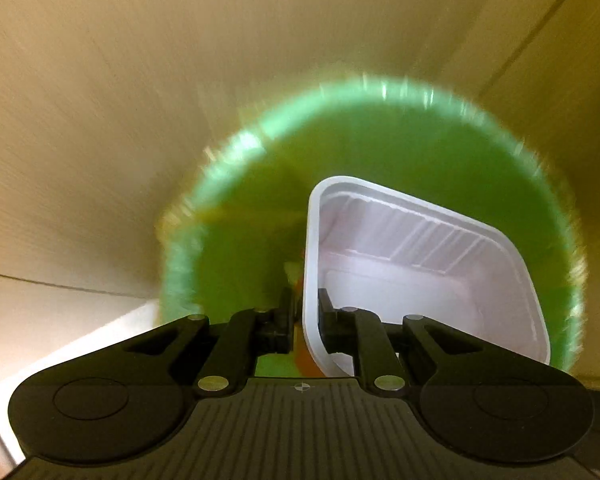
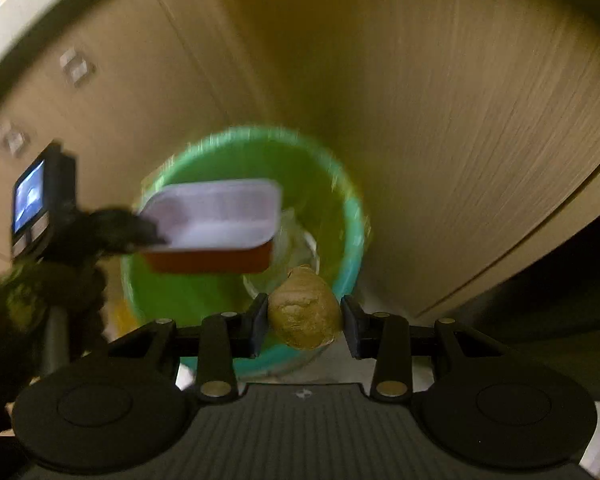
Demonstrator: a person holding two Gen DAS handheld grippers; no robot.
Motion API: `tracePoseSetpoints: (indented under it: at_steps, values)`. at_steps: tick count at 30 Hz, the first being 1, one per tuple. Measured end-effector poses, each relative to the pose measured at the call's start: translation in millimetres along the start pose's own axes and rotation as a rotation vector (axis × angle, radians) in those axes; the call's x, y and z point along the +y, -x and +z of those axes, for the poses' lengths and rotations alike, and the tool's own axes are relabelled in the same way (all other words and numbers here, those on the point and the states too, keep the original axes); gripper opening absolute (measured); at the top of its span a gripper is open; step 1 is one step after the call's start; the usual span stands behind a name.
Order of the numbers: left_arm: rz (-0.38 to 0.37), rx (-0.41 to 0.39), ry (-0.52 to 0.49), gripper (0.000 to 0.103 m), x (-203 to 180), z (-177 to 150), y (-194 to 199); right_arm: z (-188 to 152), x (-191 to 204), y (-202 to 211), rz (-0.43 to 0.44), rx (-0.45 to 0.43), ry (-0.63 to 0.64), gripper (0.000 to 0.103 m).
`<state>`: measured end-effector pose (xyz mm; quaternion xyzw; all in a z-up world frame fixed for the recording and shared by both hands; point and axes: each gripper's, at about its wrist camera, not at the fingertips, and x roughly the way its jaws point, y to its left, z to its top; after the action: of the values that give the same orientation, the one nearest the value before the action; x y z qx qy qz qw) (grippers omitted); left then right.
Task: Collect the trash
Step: 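Carry the tray and ginger into the green bin and open both tools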
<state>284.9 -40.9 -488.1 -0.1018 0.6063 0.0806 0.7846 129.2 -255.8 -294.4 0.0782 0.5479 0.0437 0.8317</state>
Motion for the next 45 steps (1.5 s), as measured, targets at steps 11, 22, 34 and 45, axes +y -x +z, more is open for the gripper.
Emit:
tracePoseSetpoints:
  at_steps: [11, 22, 34, 45]
  values:
    - [-0.100, 0.195, -0.143, 0.037, -8, -7, -76, -9, 20, -25, 0.005, 0.012, 0.049, 0.038]
    - [-0.209, 0.073, -0.248, 0.035, -27, 23, -86, 4, 54, -47, -0.013, 0.043, 0.124, 0.038]
    - [-0.333, -0.008, -0.046, 0.035, 43, 7, 16, 20, 68, -119, 0.022, 0.074, 0.066, 0.038]
    - [-0.276, -0.014, -0.025, 0.035, 80, -9, 102, 8, 75, -158, 0.036, 0.206, 0.078, 0.039]
